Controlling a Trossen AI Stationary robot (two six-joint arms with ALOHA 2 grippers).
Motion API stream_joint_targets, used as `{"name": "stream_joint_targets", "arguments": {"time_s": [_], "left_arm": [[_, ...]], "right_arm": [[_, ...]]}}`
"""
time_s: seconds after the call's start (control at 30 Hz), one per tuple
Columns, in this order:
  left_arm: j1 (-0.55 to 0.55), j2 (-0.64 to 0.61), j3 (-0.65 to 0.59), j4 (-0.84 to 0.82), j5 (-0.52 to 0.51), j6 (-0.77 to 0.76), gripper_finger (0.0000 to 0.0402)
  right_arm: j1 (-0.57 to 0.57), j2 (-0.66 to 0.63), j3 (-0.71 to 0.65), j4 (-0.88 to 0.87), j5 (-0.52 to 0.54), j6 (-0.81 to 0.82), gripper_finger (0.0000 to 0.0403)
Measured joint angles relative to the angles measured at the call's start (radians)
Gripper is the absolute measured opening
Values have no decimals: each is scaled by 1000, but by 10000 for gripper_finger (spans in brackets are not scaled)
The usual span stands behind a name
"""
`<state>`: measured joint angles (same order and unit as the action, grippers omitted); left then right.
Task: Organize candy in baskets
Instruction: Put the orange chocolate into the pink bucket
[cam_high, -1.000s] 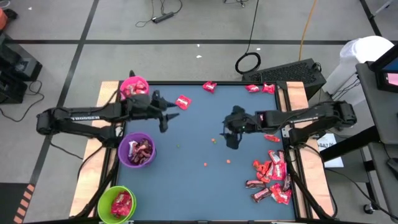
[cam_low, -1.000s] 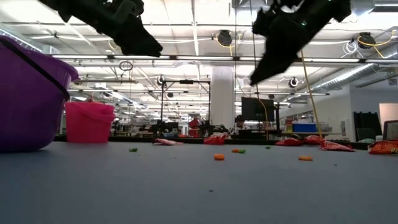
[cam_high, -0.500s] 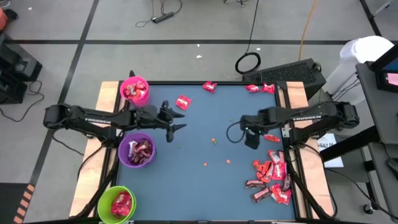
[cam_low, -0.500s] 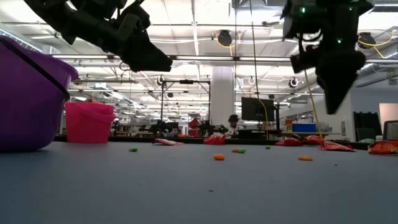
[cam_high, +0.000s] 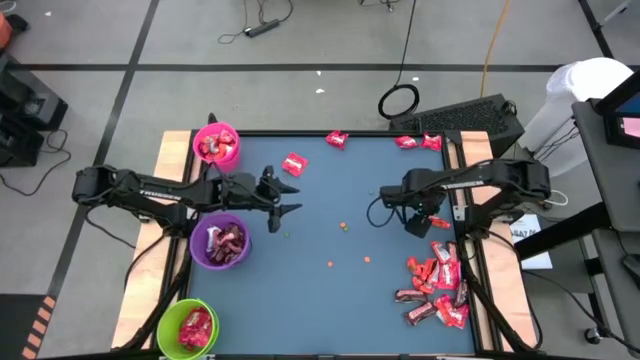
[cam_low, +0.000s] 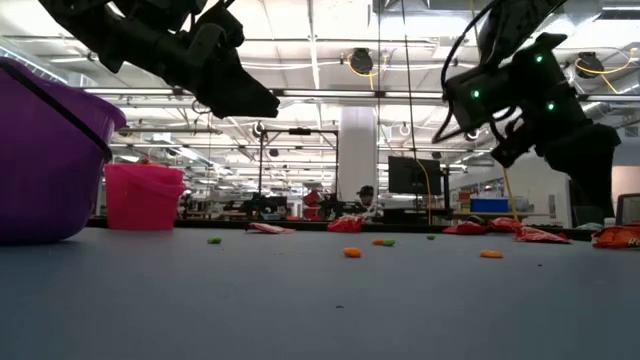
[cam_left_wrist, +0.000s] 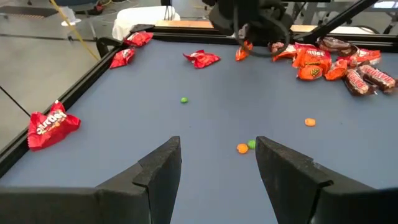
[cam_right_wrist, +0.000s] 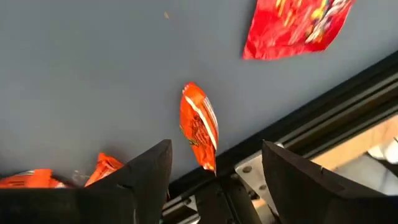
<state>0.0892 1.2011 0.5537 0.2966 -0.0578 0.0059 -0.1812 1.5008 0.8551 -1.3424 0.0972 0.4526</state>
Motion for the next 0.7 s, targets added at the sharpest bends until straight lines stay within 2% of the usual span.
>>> {"name": "stream_joint_targets", "arguments": {"time_s": [0.27,0.7], "left_arm": [[0,0,0,-26,0,0,212],[0,0,0,-26,-1,0,212]], "right_arm": [[-23,71,-71,5,-97,-25,202],[-61,232,-83,75,-44,-93,141]]}}
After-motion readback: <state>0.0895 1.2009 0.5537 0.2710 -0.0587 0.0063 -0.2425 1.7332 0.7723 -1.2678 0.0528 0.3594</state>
